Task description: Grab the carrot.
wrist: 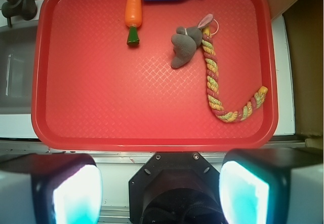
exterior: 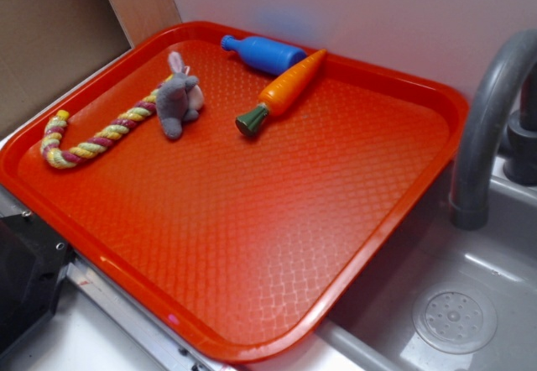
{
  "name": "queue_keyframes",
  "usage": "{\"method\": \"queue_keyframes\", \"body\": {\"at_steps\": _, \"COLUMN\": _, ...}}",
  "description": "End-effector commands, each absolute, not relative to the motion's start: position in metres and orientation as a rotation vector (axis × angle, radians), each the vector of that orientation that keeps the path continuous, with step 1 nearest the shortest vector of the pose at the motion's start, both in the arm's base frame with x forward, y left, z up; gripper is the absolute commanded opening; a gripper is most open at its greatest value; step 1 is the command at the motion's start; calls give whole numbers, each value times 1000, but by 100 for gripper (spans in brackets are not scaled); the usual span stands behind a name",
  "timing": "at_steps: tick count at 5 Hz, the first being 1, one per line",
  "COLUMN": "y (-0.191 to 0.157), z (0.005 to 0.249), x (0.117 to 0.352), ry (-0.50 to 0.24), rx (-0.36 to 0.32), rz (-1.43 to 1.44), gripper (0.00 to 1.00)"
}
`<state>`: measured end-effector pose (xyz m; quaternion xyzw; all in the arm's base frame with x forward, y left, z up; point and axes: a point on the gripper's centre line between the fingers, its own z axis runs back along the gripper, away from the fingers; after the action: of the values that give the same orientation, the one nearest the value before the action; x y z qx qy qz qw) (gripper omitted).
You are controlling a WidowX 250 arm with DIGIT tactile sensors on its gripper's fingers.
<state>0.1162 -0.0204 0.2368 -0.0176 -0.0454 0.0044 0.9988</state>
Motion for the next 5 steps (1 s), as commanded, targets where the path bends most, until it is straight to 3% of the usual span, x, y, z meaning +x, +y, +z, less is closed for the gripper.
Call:
{"method": "queue_keyframes", "body": {"at_steps": 1, "y": -20, "z": 237, "x": 116, "ry": -91, "rx": -35, "rz": 9, "gripper": 100}}
{"method": "queue_keyframes", "body": {"at_steps": 2, "y": -28, "z": 226, "x": 138, "ry": -116, "rx": -10, "rz": -1, "gripper": 100}}
{"method": "queue_keyframes", "body": {"at_steps": 3, "y": -29, "z": 210, "x": 165, "ry": -171, "rx": -41, "rz": -1, "gripper": 100}}
{"method": "queue_keyframes", "body": {"at_steps": 4, "y": -27, "z": 195, "x": 190, "ry": -225, "rx": -12, "rz": 23, "gripper": 100}}
{"method": "queue_keyframes", "body": {"at_steps": 5, "y": -21, "z": 167, "x": 232, "ry": -275, "rx": -32, "rz": 45, "gripper": 100}}
